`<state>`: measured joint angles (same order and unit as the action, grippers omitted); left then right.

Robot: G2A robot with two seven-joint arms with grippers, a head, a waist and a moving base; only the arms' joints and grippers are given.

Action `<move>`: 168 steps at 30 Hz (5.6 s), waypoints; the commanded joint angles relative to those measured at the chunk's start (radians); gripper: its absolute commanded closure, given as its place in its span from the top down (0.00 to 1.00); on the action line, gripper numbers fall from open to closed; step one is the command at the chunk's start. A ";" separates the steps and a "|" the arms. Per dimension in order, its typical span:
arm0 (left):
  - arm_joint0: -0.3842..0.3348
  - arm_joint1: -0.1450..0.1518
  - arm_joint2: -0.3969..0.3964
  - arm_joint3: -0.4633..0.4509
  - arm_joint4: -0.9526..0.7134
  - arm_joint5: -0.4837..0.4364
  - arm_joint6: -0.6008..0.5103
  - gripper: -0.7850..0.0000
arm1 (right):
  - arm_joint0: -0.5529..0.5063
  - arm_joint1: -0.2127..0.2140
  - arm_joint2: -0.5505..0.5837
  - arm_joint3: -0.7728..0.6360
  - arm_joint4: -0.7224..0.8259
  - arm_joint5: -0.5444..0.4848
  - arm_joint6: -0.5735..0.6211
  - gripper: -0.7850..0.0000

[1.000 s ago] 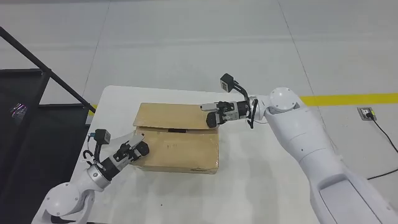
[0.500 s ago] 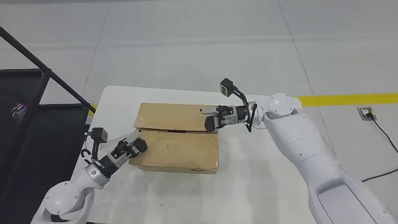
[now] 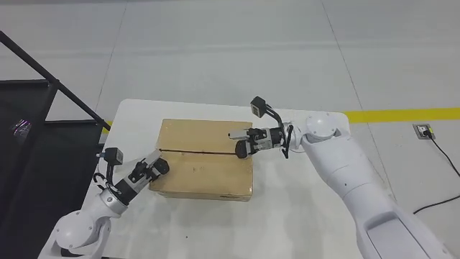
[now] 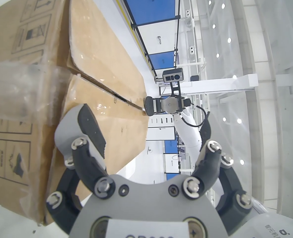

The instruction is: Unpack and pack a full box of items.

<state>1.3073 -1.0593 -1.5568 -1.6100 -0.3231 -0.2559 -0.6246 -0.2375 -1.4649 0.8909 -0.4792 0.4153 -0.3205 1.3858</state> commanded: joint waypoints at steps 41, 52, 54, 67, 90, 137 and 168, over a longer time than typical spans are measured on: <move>0.218 -0.047 -0.099 0.095 -0.296 -0.169 0.388 1.00 | -0.041 0.020 0.028 -0.021 -0.014 -0.012 -0.020 1.00; 0.015 -0.076 0.047 0.362 -0.242 -0.089 0.389 1.00 | -0.041 0.020 0.028 -0.021 -0.014 -0.012 -0.020 1.00; -0.033 -0.084 0.069 0.408 -0.273 -0.066 0.380 1.00 | -0.041 0.020 0.028 -0.021 -0.014 -0.012 -0.020 1.00; -0.172 -0.102 0.051 0.497 -0.322 -0.156 0.386 1.00 | -0.041 0.020 0.028 -0.021 -0.014 -0.012 -0.020 1.00; -0.018 -0.097 -0.081 0.102 -0.152 -0.165 0.509 1.00 | -0.109 0.046 0.054 -0.162 -0.053 0.019 -0.068 1.00; -0.041 -0.138 0.070 -0.085 0.216 -0.127 0.575 1.00 | -0.342 0.164 0.239 -0.528 -0.100 0.110 -0.115 1.00; -0.077 -0.172 0.193 -0.038 0.380 -0.101 0.615 1.00 | -0.384 0.196 0.258 -0.564 -0.075 0.101 -0.114 1.00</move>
<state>1.2343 -1.2296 -1.3681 -1.6525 0.0523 -0.3580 -0.0128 -0.6200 -1.2700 1.1485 -1.0430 0.3382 -0.2186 1.2714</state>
